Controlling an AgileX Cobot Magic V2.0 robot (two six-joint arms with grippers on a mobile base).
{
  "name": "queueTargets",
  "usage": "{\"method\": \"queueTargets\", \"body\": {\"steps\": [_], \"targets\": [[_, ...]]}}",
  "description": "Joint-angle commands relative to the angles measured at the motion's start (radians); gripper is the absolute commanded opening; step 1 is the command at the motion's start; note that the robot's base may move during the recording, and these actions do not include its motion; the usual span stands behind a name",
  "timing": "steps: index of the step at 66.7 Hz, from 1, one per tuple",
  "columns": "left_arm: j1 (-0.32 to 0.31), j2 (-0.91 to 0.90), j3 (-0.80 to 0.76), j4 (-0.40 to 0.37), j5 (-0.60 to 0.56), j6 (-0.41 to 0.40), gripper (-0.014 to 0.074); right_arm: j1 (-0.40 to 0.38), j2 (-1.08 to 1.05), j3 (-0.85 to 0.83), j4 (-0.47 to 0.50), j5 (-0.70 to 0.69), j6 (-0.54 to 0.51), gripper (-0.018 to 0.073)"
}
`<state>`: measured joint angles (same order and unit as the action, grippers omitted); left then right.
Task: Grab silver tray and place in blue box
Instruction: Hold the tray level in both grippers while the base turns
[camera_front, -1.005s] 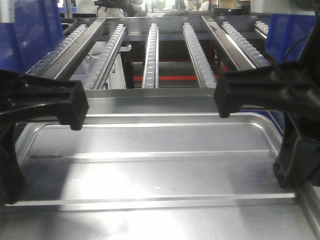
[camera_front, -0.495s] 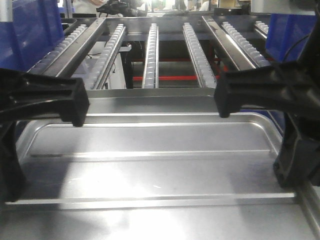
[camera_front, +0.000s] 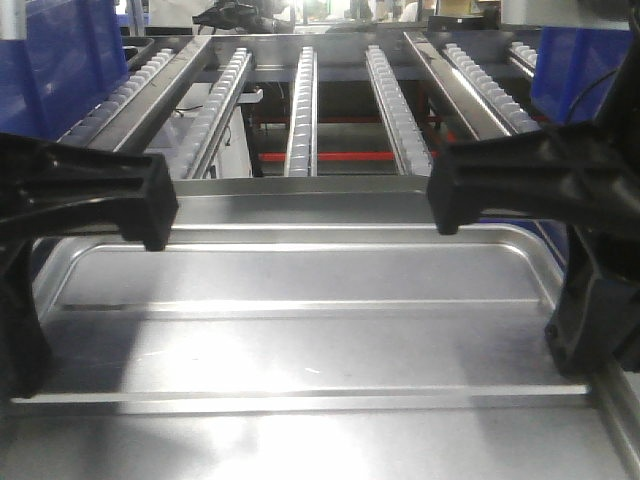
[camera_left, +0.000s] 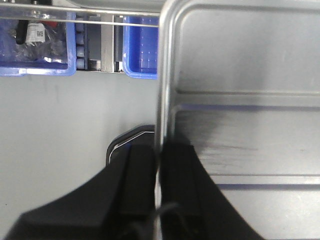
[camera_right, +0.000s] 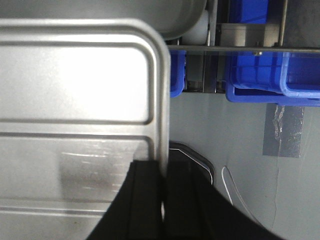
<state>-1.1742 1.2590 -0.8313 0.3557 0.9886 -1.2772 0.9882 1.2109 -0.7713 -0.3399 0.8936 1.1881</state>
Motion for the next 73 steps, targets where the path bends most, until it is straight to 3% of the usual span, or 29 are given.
{"method": "queueTargets", "body": {"steps": [1, 73], "targets": [[-0.008, -0.028, -0.025, 0.032, -0.004, -0.012, -0.0008, -0.002, -0.024, -0.025, -0.039, -0.026, -0.003, 0.0060], [-0.008, -0.028, -0.025, 0.032, -0.003, -0.012, -0.0008, -0.002, -0.024, -0.025, -0.039, -0.026, -0.003, 0.0060]]}}
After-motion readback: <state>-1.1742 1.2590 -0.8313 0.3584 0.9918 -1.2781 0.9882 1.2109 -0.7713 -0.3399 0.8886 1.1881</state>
